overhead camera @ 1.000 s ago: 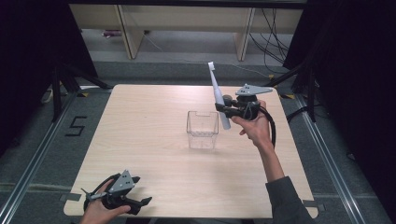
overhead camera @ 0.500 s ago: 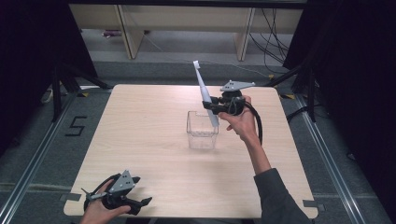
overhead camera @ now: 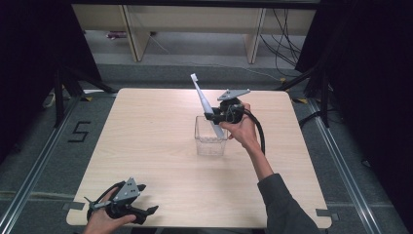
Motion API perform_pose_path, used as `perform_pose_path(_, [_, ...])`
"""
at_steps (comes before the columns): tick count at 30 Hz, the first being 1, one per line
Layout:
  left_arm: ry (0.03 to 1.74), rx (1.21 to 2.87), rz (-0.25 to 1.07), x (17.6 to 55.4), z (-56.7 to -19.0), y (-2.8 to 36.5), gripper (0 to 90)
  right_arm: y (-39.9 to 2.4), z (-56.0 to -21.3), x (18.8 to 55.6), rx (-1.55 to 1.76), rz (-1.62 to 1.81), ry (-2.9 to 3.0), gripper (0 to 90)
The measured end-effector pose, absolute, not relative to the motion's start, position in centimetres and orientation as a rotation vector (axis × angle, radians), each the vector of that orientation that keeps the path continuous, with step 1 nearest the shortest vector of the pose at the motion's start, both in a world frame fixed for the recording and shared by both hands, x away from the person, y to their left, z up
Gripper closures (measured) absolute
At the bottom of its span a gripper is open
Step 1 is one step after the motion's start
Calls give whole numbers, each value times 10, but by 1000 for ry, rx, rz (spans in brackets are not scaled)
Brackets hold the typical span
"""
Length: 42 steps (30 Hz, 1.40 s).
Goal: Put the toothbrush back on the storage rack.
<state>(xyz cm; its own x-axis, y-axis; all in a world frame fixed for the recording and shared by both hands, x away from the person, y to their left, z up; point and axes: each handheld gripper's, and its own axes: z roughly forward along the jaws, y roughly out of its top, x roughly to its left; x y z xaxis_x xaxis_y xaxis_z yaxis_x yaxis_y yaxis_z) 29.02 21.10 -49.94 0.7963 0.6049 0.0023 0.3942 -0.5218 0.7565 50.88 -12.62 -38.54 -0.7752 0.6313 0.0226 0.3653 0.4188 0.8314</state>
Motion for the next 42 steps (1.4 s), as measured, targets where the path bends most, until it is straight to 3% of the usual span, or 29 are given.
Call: perform_pose_path(42, [759,2191,337,290,-500,213,160,-100,-425,521,930,894,2641,667])
